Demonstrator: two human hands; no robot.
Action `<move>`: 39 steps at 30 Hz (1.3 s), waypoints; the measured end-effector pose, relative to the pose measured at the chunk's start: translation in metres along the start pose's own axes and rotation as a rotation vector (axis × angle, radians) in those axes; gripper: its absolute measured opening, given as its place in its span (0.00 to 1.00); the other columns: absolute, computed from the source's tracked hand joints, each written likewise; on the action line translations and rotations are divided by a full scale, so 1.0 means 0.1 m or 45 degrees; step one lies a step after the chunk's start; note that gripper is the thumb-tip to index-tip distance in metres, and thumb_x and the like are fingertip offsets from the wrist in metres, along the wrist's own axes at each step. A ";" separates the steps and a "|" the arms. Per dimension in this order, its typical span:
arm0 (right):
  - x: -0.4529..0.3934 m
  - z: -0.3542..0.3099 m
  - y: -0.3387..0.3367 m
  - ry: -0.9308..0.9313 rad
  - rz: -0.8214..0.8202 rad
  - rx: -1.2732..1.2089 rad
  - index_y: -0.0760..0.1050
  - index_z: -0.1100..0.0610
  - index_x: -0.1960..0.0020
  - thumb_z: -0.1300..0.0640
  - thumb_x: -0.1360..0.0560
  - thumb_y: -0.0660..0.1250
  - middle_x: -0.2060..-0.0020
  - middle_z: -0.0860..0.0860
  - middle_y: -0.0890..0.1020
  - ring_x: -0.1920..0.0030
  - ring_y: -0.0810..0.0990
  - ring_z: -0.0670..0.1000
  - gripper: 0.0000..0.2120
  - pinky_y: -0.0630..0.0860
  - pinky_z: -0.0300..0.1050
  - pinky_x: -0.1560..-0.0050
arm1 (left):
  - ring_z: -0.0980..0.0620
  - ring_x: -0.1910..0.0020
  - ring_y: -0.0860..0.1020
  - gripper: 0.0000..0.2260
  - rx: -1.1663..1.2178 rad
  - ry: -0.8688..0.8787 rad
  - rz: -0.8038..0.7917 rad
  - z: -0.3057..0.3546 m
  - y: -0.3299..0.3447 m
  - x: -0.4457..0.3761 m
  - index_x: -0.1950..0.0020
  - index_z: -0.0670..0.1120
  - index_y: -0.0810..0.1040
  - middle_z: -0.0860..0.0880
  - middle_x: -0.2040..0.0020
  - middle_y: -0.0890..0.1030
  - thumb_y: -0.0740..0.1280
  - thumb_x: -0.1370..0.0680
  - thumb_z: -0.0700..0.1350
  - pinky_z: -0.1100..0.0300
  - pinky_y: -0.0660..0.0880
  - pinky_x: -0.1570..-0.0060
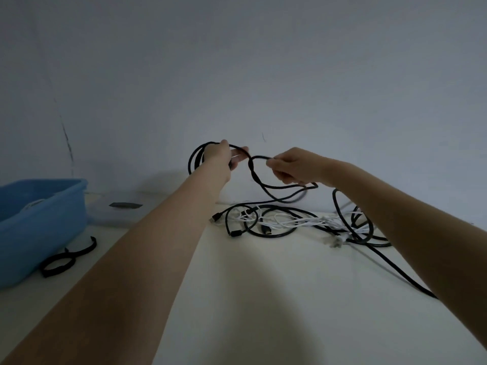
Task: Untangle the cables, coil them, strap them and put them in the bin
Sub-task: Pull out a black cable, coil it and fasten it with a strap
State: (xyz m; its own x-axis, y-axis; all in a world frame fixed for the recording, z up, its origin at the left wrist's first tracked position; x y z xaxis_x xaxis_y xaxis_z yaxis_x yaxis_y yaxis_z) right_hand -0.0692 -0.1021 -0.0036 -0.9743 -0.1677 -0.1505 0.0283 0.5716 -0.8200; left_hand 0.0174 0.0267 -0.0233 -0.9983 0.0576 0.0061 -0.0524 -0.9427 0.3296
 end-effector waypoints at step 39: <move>-0.15 0.70 0.19 0.460 -0.168 0.332 0.61 0.50 0.27 0.70 0.27 0.66 0.64 0.53 0.76 0.77 0.68 0.46 0.33 0.66 0.34 0.82 | 0.60 0.85 0.59 0.15 -0.114 0.019 -0.573 0.67 0.06 0.21 0.51 0.38 0.72 0.55 0.80 0.65 0.55 0.18 0.49 0.70 0.53 0.86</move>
State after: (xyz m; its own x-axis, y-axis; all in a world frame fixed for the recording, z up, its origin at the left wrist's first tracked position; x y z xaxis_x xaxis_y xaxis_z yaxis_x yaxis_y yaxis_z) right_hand -0.0389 -0.1450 -0.0554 -0.9874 0.0916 0.1287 -0.0911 0.3355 -0.9376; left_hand -0.0024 0.0439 0.0423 -0.8760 0.4637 -0.1327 -0.4821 -0.8498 0.2133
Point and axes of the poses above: each hand's wrist, its own x-axis away from the middle knuckle, its own y-axis out of the palm, z = x × y, the point moved 8 cm from there along -x, towards the middle knuckle
